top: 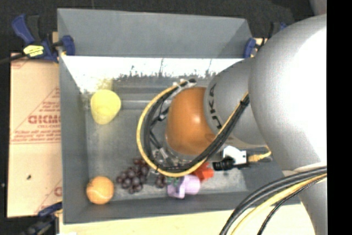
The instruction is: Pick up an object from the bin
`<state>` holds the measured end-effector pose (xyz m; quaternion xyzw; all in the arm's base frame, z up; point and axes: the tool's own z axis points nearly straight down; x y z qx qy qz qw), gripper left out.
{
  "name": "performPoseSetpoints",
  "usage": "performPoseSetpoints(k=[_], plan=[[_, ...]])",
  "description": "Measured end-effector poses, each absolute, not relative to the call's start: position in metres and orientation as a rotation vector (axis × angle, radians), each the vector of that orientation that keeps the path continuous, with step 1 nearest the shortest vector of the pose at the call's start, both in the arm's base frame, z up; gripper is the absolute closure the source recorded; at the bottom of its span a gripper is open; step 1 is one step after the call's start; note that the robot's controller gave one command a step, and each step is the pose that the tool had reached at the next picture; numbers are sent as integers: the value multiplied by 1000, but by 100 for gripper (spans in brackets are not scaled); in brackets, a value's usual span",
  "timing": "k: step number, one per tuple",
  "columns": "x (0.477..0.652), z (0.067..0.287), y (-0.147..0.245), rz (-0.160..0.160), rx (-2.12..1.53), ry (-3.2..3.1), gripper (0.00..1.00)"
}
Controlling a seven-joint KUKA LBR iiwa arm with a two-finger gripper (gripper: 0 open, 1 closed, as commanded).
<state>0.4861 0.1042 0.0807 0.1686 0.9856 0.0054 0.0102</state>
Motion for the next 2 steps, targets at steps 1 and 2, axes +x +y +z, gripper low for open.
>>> performPoseSetpoints(k=[1, 2], plan=[[483, 105, 103, 11, 528, 3087, 100], [485, 151, 104, 14, 519, 3083, 100]])
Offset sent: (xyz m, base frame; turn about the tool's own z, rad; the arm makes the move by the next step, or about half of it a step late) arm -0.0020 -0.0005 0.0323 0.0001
